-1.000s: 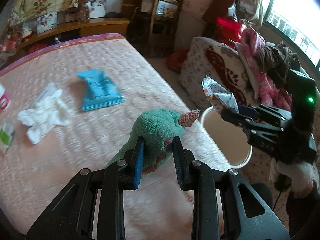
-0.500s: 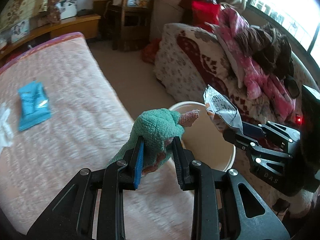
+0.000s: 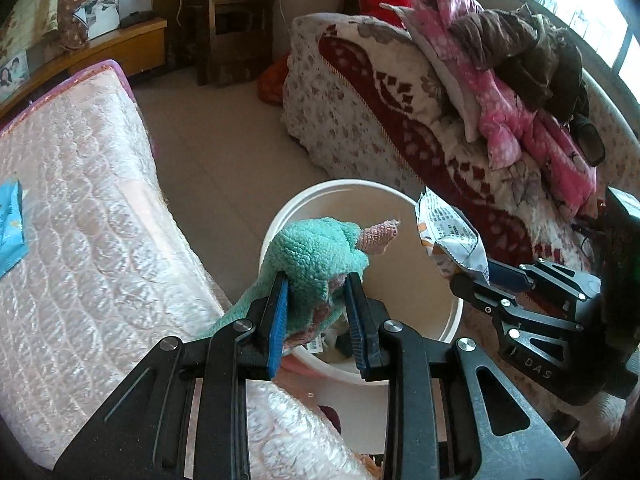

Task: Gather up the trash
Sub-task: 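Carry the towel and packet over the white bucket and open both tools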

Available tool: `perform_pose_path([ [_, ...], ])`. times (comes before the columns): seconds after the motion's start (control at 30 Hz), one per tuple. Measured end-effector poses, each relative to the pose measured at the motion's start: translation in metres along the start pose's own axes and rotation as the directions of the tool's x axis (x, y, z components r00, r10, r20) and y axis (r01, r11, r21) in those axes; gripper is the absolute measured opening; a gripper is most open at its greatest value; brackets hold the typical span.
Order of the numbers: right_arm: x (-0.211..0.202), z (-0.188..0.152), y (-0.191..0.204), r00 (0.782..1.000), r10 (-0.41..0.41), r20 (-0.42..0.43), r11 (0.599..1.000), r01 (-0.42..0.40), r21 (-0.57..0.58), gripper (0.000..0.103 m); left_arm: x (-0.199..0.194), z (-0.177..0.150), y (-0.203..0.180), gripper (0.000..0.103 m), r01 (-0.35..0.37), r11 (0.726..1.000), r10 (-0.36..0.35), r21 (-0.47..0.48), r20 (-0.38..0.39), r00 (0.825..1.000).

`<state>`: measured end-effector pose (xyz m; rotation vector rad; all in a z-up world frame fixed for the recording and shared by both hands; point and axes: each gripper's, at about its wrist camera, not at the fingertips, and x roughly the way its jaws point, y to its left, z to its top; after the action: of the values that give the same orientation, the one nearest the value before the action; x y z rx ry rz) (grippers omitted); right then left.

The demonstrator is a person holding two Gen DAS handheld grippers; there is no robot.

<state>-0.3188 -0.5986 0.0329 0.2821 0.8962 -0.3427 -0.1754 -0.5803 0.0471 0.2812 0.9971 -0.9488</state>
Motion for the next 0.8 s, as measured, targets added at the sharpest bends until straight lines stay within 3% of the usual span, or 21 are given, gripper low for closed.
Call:
perform_pose_path([
  [0.3, 0.021, -0.009, -0.014, 0.999, 0.029, -0.042, 0.998, -0.026, 0.062, 0.028, 0.016, 0.001, -0.001, 0.027, 0.009, 1.000, -0.010, -0.011, -0.020, 1.000],
  [0.43, 0.029, -0.009, -0.017, 0.998, 0.030, -0.062, 0.996, -0.024, 0.083, 0.028, 0.021, 0.003, 0.003, 0.030, 0.041, 0.999, -0.042, -0.029, -0.039, 0.998],
  [0.47, 0.032, -0.008, -0.018, 0.997, 0.036, -0.071, 0.995, -0.029, 0.091, 0.029, 0.021, 0.002, 0.003, 0.035, 0.042, 0.999, -0.044, -0.029, -0.041, 0.998],
  [0.5, 0.034, -0.008, -0.018, 0.996, 0.039, -0.077, 0.995, -0.032, 0.095, 0.040, 0.022, 0.002, 0.003, 0.046, 0.046, 0.999, -0.047, -0.029, -0.042, 0.998],
  [0.57, 0.038, -0.008, -0.018, 0.996, 0.022, -0.082, 0.995, -0.014, 0.102, 0.061, 0.021, 0.001, 0.004, 0.055, 0.064, 0.997, -0.065, -0.031, -0.038, 0.997],
  [0.8, 0.039, -0.011, -0.016, 0.994, 0.065, -0.083, 0.990, -0.053, 0.134, 0.063, 0.012, -0.001, 0.013, 0.055, 0.059, 0.997, -0.060, -0.042, -0.025, 0.998],
])
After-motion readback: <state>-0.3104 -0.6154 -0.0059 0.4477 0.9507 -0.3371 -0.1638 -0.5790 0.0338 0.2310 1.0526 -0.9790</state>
